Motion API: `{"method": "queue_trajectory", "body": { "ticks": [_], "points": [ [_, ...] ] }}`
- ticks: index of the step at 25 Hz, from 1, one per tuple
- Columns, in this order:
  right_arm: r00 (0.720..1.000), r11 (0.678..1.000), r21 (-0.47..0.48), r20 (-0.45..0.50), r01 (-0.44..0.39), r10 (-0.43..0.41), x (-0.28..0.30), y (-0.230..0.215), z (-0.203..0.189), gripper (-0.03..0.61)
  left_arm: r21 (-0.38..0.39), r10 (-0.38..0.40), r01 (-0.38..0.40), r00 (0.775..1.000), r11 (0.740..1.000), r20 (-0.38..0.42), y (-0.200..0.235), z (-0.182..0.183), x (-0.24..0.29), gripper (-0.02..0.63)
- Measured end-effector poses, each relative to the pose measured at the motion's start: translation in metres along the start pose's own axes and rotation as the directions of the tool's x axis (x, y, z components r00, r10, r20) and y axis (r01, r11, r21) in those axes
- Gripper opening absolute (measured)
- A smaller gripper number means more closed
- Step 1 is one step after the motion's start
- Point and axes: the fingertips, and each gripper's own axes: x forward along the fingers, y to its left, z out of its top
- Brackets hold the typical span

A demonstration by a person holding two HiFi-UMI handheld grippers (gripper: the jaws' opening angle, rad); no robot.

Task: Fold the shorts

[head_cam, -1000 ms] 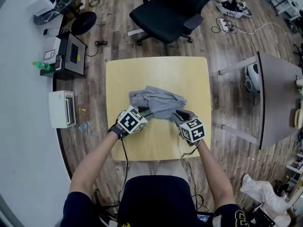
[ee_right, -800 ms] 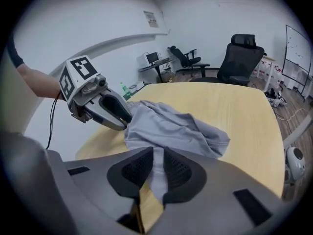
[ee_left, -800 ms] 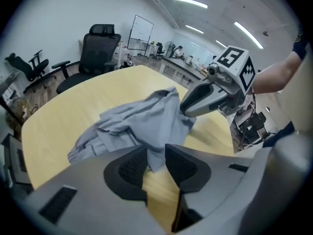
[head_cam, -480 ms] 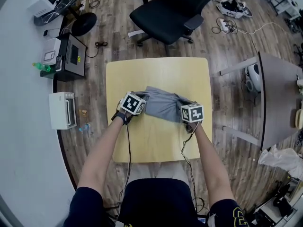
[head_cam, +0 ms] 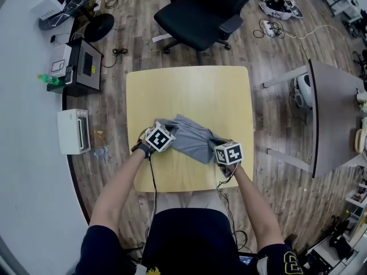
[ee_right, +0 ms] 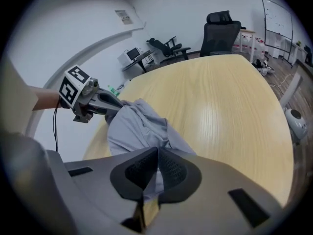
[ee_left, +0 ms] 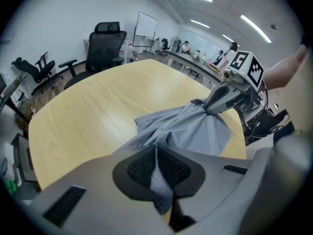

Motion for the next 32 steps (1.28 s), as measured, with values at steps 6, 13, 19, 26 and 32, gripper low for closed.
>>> {"method": "queue_trajectory", "body": {
  "ticks": [6, 13, 19, 26, 32],
  "points": [
    [0.994, 0.98, 0.169, -0.028, -0.104, 0.11, 0.012, 0.074, -0.067, 0.026, 0.147, 0.029, -0.026, 0.999, 0.989, -0.015, 0.003, 0.021, 0.012, 0.028],
    [0.992, 0.992, -0.003, -0.015, -0.129, 0.129, 0.006, 0.118, -0.064, 0.052, 0.402, 0.054, -0.081, 0.995, 0.912, 0.078, -0.006, 0.053, -0.011, 0.151],
    [0.995, 0.997, -0.038, 0.066, -0.068, 0.07, -0.039, 0.071, -0.051, 0.168, -0.085, 0.065, -0.043, 0.961, 0.995, 0.268, -0.016, 0.003, -0.095, 0.221],
    [0.987, 0.988, 0.034, -0.055, -0.151, 0.152, -0.012, 0.062, -0.102, 0.202, -0.498, -0.157, 0.23, 0.97, 0.836, 0.184, -0.146, -0.12, -0.039, 0.238],
    [0.986, 0.985, 0.086, -0.059, -0.15, 0.156, -0.002, 0.068, -0.109, 0.126, -0.567, -0.149, 0.228, 0.972, 0.792, 0.182, -0.156, -0.123, -0.019, 0.195]
  ]
}}
